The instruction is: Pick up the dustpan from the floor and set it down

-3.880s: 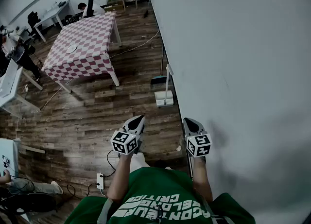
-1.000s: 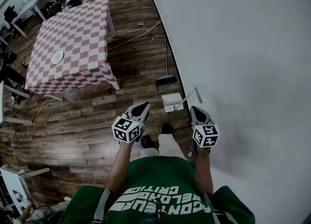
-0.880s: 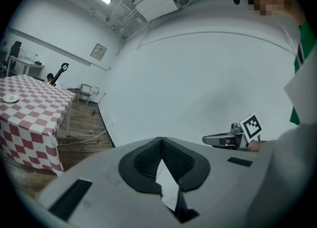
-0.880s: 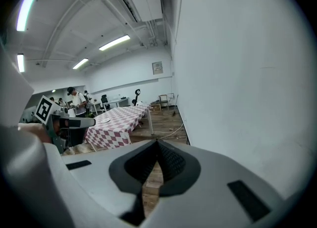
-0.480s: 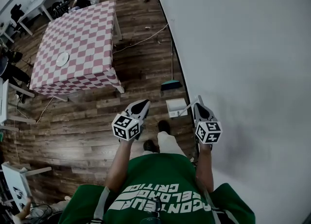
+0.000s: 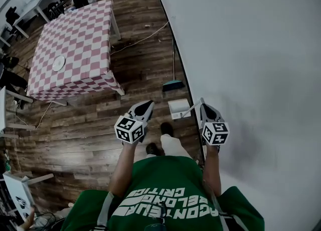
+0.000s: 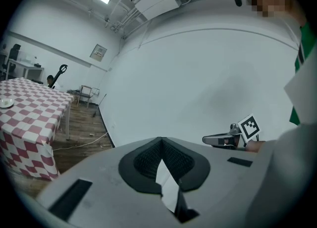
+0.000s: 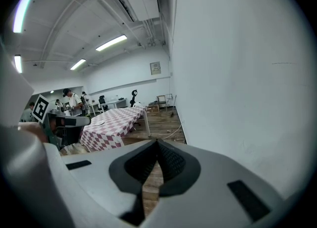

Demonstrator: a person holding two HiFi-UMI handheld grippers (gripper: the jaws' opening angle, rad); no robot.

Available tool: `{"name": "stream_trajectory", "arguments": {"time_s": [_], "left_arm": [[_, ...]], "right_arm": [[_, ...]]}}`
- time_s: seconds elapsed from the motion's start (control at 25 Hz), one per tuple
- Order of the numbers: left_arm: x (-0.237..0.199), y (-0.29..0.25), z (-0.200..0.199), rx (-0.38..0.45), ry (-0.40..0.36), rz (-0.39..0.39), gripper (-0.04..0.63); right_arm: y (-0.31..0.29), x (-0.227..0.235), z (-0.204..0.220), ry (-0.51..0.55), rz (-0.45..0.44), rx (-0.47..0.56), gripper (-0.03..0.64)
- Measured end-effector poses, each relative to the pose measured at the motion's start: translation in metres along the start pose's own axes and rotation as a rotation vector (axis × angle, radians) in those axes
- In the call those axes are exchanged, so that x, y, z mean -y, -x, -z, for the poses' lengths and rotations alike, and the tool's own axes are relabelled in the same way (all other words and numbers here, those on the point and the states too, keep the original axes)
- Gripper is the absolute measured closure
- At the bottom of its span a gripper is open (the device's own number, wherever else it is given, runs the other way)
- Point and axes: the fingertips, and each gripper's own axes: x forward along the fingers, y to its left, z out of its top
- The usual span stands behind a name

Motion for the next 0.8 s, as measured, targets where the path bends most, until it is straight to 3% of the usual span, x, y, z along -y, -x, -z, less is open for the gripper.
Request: {"name": "stream_trajectory", "arguments": {"time_s": [0.52, 0.8], "left_arm": [[0.005, -0.031, 0.003, -0.032, 0.005, 0.027, 0.592], [0.011, -0.046, 0.010, -0.060, 0.012, 0.033, 0.592]], "right_arm": [[-0.007, 0.039, 0.015, -0.037, 0.052, -0.042, 0.609], [-0.035, 0.075, 0.050, 0.036, 0.110, -0.190, 0.607]]}}
